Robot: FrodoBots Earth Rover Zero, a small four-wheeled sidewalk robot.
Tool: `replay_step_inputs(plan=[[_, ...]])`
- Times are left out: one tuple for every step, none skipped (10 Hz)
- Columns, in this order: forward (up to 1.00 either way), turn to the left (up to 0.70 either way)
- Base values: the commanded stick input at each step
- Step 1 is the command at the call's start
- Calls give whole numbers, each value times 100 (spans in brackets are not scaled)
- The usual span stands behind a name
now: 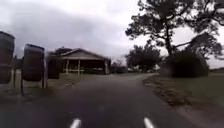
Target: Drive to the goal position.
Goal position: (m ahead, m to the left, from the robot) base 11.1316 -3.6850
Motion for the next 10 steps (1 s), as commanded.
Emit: replay_step_inputs(plan=[[80,3],[80,3],[80,3],[80,3],[80,3],[80,3],[80,3],[80,3],[80,3],[80,3]])
